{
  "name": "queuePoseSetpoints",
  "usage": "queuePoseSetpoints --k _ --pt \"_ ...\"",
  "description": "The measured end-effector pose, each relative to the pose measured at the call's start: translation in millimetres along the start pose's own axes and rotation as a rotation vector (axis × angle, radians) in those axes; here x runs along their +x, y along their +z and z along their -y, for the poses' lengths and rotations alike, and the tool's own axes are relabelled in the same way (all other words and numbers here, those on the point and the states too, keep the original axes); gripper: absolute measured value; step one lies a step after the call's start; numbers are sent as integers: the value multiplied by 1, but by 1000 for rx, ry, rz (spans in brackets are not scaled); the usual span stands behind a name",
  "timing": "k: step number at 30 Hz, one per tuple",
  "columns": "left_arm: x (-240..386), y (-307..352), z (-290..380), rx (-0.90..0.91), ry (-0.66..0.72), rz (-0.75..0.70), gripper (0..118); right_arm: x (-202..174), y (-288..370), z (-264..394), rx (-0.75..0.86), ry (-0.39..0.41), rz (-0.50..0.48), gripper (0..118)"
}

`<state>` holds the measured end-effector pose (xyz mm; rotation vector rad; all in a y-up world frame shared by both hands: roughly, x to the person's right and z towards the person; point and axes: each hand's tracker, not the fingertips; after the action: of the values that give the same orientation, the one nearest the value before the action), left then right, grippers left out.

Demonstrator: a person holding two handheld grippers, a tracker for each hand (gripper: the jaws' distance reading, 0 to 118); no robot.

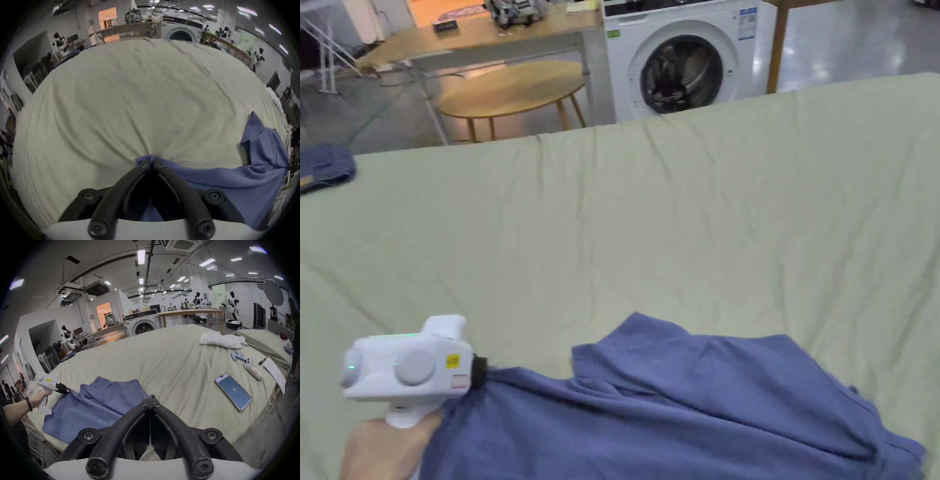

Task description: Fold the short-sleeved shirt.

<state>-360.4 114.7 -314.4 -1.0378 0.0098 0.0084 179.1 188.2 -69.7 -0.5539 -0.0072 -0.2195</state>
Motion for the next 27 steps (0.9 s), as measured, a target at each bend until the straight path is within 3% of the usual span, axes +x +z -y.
queuePoseSetpoints --k 1,2,3,9,11,13,14,16,18,21,24,27 --pt "3 1 1 2 0 -3 0 -1 -2 3 -31 -19 22 26" --pt "2 2 0 -2 4 -2 0 -1 -7 7 -62 -46 27 61" --pt "1 3 0 -4 4 2 0 -3 -14 12 -106 -86 24 75" --pt "2 12 6 0 41 31 0 -4 -60 37 -232 -186 17 70" --pt "3 14 8 1 39 37 0 0 -77 42 -292 -237 30 38" --pt "1 14 7 5 45 42 0 7 -88 48 -322 -328 -29 32" --pt "1 15 8 3 51 48 0 10 -90 51 -329 -379 -48 23" --pt "0 18 10 8 61 57 0 13 -89 56 -295 -395 -78 12" --pt "-8 25 10 58 82 100 0 9 -82 49 -277 -370 -75 8" --pt "-18 77 18 264 89 158 0 -4 -56 26 -161 -271 -106 7" --pt "-29 155 14 424 103 225 0 -24 -46 -16 -91 -187 -168 7" --pt "-40 232 4 609 88 204 0 -46 -40 -69 14 -99 -221 7"
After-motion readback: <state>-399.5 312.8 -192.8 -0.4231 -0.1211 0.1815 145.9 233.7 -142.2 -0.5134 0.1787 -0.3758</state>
